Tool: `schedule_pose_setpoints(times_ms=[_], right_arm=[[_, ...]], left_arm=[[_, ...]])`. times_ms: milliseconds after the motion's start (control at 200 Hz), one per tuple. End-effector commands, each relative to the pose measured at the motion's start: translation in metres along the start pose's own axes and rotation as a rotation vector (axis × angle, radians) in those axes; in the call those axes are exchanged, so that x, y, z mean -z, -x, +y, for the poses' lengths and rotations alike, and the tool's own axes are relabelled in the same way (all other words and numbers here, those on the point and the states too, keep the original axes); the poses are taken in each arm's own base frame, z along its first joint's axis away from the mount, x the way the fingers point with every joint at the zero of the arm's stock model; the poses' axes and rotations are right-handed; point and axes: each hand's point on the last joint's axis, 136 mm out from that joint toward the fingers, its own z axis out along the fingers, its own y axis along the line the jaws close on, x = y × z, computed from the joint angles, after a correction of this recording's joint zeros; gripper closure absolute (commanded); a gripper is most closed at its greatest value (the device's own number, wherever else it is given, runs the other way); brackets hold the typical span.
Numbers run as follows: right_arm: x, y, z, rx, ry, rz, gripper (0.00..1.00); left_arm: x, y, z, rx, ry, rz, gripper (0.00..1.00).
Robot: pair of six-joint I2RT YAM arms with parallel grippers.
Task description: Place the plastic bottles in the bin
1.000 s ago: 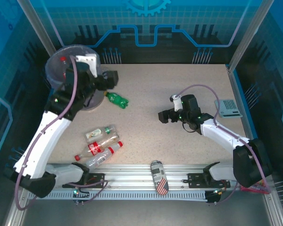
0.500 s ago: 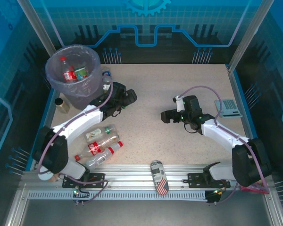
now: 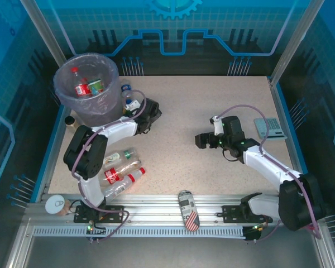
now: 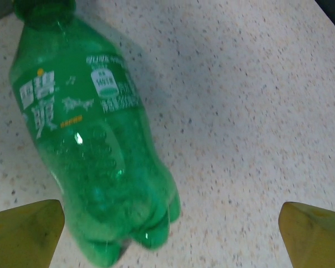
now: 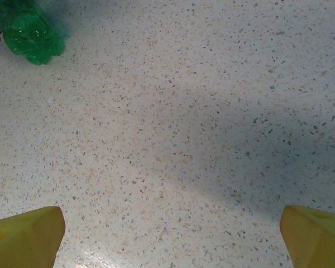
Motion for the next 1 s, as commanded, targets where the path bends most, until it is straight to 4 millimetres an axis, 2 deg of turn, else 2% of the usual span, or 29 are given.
schedule_pose_setpoints(times_ms=[0, 280, 600, 735, 845, 996], right_arm=[[0.004, -0.011, -0.008, 0.002, -0.023, 0.023, 0.0], [0.01, -0.014, -0.015, 0.002, -0.038, 0.032, 0.0], [0.01, -0.016, -0.014, -0.004, -0.023, 0.033, 0.0], [0.013, -0.017, -0.015, -0.01, -0.028, 0.026, 0.0], [0.014, -0.02, -0.017, -0.017, -0.028, 0.025, 0.0], [0.014, -0.018, -0.016, -0.024, -0.026, 0.021, 0.0]], left_arm=[[-0.009, 0.023, -0.003, 0.037, 0.029, -0.09, 0.01], [-0.037, 0.024, 0.021, 0.08, 0.094, -0.085, 0.04], [-0.052, 0.01, 0.029, 0.069, 0.121, -0.046, 0.24], [-0.046, 0.009, 0.029, 0.067, 0.112, -0.042, 0.32], [-0.038, 0.003, 0.021, 0.031, 0.088, -0.023, 0.33], [-0.015, -0.009, -0.01, -0.05, 0.004, 0.0, 0.35]])
